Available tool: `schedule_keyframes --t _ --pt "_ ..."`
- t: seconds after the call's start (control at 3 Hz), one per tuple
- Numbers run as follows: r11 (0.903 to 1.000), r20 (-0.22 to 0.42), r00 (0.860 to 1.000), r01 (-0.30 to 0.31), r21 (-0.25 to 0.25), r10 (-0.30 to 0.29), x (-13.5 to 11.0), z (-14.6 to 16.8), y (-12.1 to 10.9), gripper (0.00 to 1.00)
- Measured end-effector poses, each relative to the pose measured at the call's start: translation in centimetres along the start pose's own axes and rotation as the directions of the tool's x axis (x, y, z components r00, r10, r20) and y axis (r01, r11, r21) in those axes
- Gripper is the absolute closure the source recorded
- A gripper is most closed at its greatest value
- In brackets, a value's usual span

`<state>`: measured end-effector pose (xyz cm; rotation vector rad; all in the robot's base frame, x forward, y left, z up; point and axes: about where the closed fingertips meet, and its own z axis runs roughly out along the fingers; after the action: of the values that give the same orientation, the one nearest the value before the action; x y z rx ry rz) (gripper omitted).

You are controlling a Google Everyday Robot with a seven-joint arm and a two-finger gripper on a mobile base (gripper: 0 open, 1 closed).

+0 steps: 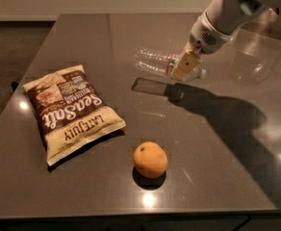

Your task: Move water bottle near brown chip bag

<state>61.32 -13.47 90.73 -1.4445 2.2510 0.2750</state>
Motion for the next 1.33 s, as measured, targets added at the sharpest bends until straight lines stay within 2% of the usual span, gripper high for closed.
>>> schedule_keyframes --t 0.33,0.67,1.0,1.33 --pt "0.9947 -0.023 0.996 0.086 -0.056 -0.088 -0.7 1.7 4.2 1.00" --pt "0.9805 -0.035 0.985 0.162 -0.111 -0.167 -1.9 3.9 6.5 1.00" --pt "0.9663 -0.034 0.974 0.216 -0.140 -0.223 -3.5 5.6 7.2 0.86" --pt "0.9596 -0.038 0.968 0.240 -0.147 -0.248 -4.0 6.5 6.8 0.62"
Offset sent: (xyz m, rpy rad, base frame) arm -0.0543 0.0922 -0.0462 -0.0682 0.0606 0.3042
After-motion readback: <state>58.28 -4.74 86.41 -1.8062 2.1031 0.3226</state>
